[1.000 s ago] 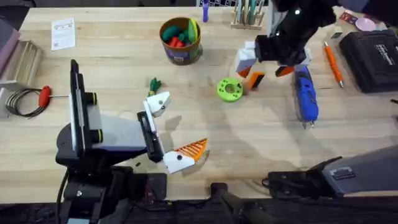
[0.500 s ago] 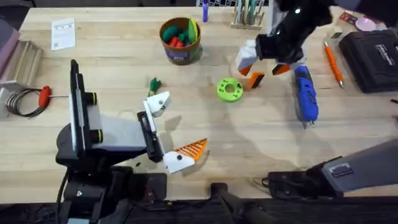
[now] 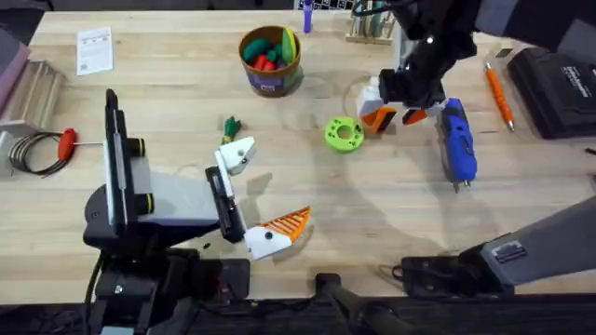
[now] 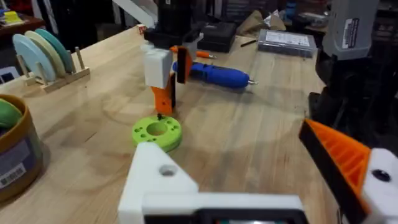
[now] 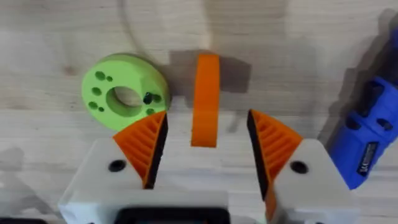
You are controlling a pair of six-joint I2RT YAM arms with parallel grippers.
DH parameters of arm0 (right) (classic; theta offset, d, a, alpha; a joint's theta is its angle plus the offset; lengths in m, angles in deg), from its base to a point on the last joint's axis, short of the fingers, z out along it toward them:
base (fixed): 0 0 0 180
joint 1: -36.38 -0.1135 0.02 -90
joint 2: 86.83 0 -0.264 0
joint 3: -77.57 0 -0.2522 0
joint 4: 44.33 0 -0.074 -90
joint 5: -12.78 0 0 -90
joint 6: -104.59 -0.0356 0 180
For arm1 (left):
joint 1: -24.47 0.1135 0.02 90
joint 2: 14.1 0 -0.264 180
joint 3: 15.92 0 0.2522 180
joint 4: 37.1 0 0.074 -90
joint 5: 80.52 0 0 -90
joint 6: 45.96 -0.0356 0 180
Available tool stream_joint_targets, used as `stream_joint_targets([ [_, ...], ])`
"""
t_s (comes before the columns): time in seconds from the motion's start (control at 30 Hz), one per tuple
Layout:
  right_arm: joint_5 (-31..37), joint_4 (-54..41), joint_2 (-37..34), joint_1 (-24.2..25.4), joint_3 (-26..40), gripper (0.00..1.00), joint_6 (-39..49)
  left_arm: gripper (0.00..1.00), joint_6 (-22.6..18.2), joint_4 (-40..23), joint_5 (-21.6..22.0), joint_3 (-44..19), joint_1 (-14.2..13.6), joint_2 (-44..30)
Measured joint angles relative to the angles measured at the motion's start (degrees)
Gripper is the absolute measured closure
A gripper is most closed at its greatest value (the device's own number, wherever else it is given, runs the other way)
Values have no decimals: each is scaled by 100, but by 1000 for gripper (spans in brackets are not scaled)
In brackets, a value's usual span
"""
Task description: Pick up the gripper from the table and insert it into the empty holder that is missing its gripper. Then pick up a screw, insert it into the mounting hole, and use the screwdriver to tighten it. Finally, clean up the table by picking up the vegetable and placing it into the bucket.
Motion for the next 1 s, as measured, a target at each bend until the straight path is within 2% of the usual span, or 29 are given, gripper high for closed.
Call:
stream_joint_targets([
  [0.37,234,133,0,0,0,239,-45,15,0,0,0,0,0,0],
  [0.6,247,180,0,0,0,320,-97,15,0,0,0,0,2,-2],
  [0.67,242,203,0,0,0,415,-111,15,0,0,0,0,0,0],
  [0.8,230,272,1,-2,0,953,-133,15,0,0,0,0,1,0],
  [0.87,229,278,0,0,0,990,-153,15,0,0,0,0,2,-2],
  [1.0,229,275,0,0,0,990,-153,15,0,0,0,0,0,0],
])
